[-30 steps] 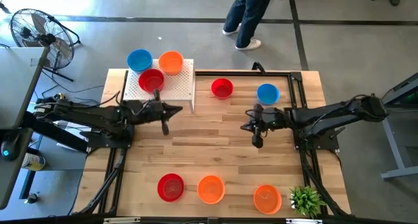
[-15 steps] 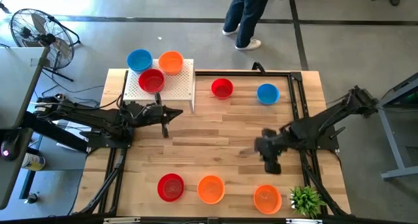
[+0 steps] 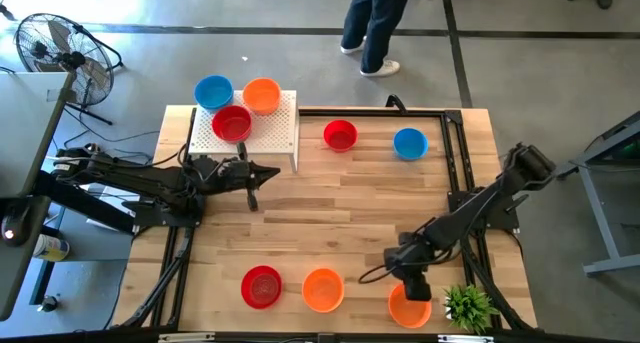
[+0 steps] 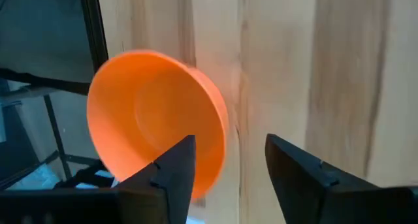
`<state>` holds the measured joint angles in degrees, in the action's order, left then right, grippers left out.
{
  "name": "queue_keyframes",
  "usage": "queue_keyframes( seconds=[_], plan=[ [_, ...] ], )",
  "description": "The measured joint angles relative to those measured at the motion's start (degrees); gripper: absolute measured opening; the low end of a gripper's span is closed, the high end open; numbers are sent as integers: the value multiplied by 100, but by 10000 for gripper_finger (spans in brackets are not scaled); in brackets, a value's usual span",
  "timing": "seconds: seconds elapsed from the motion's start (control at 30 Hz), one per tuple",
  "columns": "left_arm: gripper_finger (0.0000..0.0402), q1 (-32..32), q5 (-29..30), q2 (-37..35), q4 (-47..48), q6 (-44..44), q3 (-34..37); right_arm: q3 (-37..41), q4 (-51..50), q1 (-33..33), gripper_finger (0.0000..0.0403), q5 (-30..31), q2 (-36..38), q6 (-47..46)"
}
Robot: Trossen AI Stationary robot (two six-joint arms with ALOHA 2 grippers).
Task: Pick & Place Mini bowls
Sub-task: Stack the orange bowl on top of the orange bowl on the shelf
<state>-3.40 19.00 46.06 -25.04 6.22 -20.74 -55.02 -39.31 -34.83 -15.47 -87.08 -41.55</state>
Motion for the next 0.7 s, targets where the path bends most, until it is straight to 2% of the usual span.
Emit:
queue_keyframes(
  seconds=[0.2, 0.5, 0.7],
  plan=[
    [0, 0, 0, 0, 75, -4, -1, 0, 448, -11, 145, -33, -423, 134],
    [0, 0, 2, 0, 127, -17, -1, 0, 739, -11, 90, -443, -938, 354],
    [0, 0, 2, 0, 125, -24, -1, 0, 694, 5, 18, -439, -927, 436]
  ],
)
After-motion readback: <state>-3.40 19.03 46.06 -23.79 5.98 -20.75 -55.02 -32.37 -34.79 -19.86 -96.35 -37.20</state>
